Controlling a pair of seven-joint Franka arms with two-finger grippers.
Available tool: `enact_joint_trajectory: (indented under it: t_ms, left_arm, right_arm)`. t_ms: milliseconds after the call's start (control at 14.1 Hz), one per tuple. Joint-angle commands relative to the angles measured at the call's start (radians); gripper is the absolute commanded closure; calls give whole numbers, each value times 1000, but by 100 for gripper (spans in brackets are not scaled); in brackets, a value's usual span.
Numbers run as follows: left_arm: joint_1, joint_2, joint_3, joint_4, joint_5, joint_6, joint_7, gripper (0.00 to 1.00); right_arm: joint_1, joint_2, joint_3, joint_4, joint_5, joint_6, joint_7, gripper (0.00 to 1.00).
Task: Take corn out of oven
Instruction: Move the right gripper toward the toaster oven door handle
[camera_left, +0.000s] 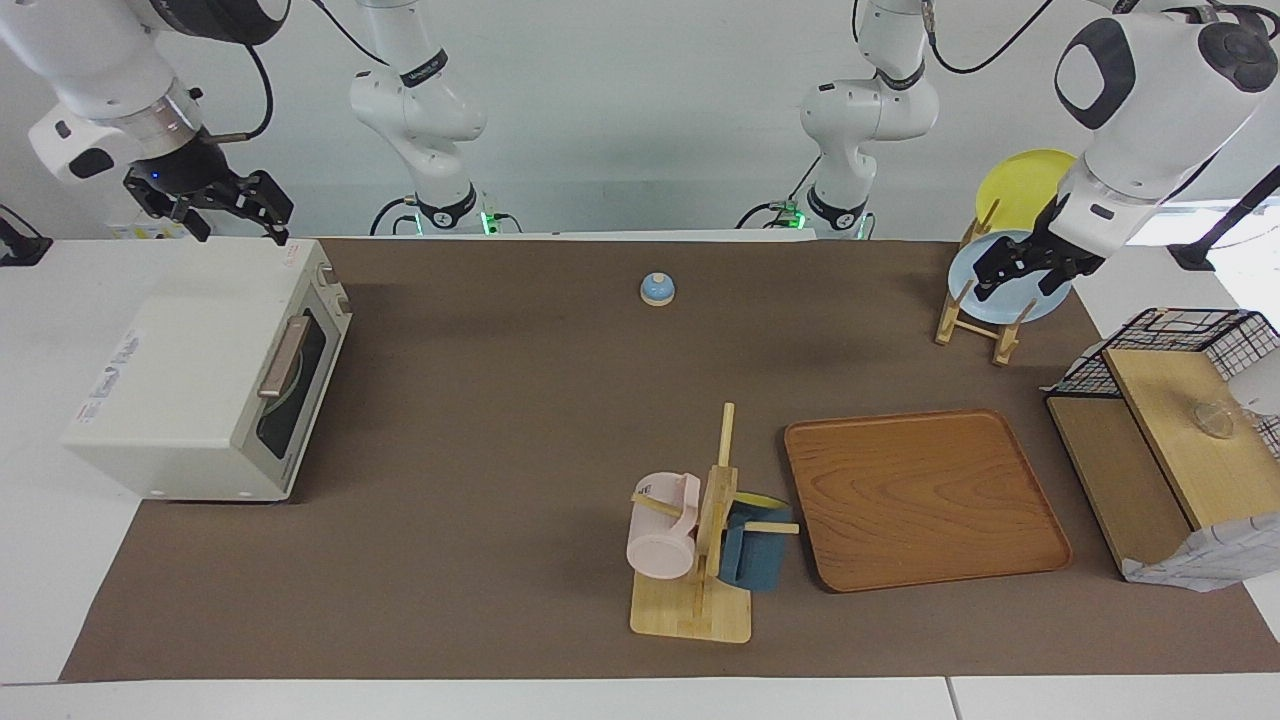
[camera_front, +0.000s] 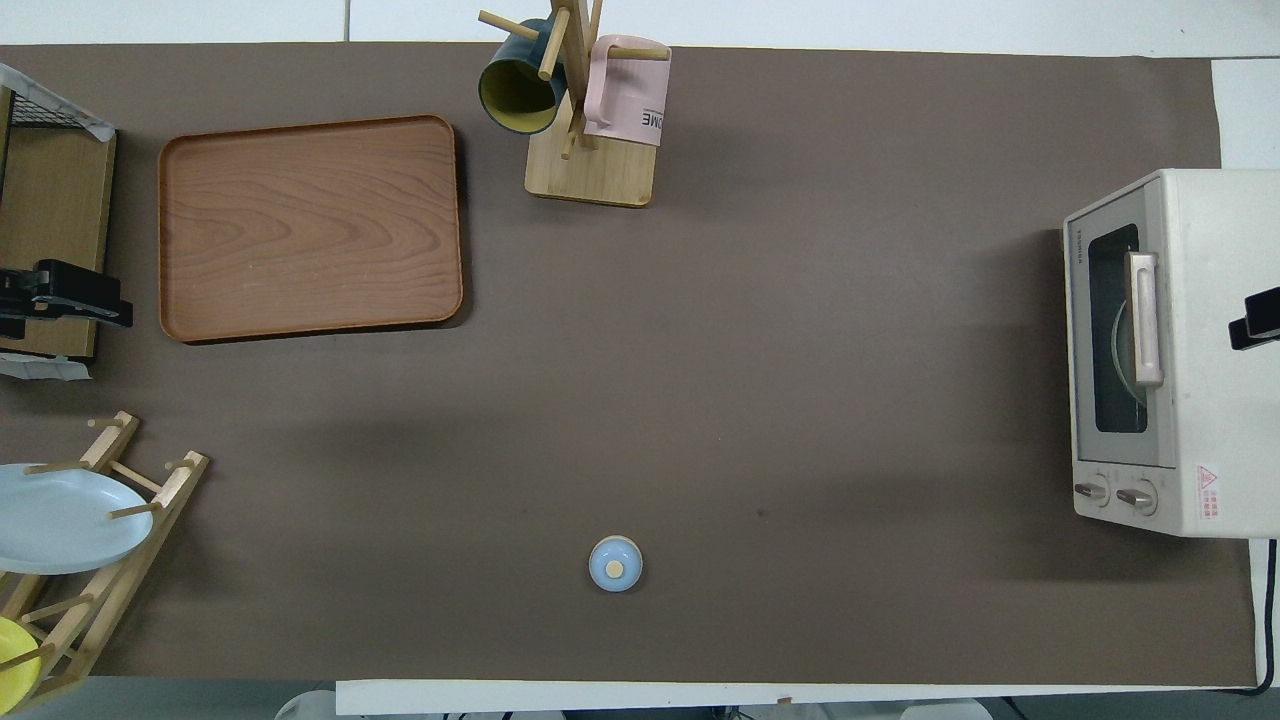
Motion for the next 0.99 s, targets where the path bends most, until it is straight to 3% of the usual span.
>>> enact_joint_trajectory:
  t_ms: [0, 354, 496, 566, 779, 920]
  left_arm:
    - [8, 6, -3, 15, 4, -12, 3, 0]
    - [8, 6, -3, 15, 4, -11, 3, 0]
    - [8, 6, -3, 15, 4, -12, 3, 0]
    - [8, 6, -3, 15, 4, -12, 3, 0]
    - [8, 6, -3, 15, 4, -12, 3, 0]
    - [8, 6, -3, 15, 4, -12, 3, 0]
  right_arm:
    - [0, -17, 5, -20, 11, 13, 17, 0]
    - [-6, -35, 5, -64, 8, 63, -22, 3]
    - [3, -42, 6, -104, 0, 144, -61, 69]
    - [15, -36, 9, -135, -15, 181, -69, 92]
    - [41, 7, 9, -234, -145, 327, -121, 100]
    - [51, 50, 9, -235, -188, 335, -119, 100]
